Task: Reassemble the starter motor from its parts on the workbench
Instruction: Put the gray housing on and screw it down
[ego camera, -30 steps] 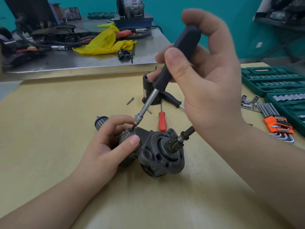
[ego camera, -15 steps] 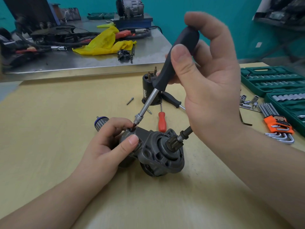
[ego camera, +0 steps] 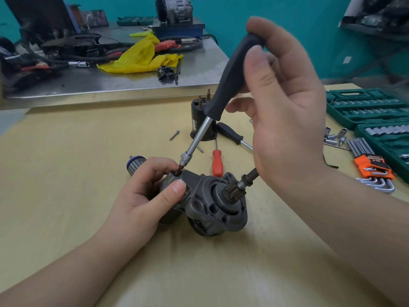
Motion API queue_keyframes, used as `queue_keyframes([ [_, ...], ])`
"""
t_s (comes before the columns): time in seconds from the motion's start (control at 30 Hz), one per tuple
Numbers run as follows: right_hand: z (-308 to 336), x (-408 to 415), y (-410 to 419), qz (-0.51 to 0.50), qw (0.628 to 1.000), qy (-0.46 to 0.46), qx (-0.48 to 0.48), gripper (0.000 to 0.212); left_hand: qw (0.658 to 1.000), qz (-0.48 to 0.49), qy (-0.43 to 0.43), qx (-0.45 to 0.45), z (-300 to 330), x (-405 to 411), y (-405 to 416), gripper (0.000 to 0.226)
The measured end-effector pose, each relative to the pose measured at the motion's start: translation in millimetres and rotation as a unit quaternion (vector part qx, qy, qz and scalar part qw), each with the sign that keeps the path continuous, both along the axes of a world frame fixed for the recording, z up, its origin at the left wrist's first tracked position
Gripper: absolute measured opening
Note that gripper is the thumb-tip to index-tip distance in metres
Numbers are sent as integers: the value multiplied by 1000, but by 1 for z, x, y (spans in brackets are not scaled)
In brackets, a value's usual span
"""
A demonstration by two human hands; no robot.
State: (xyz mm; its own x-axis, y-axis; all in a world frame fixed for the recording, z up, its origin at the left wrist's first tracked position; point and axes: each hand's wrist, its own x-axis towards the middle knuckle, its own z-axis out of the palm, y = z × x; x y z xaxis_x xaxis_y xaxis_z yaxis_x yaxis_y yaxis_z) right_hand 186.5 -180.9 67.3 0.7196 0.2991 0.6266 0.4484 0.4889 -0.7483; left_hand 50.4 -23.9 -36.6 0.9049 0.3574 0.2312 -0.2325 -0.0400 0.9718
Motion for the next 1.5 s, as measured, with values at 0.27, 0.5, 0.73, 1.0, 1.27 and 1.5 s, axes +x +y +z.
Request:
queue_keyframes([
  [0.27,-1,1,1,1,1000,-16,-4,27,1000,0,0,0,0,0,0,21],
  [0.5,-2,2,0,16,1000,22,15,27,1000,-1,-1,1,0,-1,0,22],
  [0.73,0,1,1,-16,1000,-4,-4,25,1000,-1,3,6,0,-1,0,22],
  [1.0,-2,3,0,19,1000,17,12,28,1000,-1,-2,2,-2,0,1,21],
  [1.27,-1,3,1,-1,1000,10,9,23,1000,-1,-4,5,-2,0,1,20],
  [1.5,-1,2,1,-6,1000,-4,-6,26,1000,0,-3,6,-1,2,1,21],
])
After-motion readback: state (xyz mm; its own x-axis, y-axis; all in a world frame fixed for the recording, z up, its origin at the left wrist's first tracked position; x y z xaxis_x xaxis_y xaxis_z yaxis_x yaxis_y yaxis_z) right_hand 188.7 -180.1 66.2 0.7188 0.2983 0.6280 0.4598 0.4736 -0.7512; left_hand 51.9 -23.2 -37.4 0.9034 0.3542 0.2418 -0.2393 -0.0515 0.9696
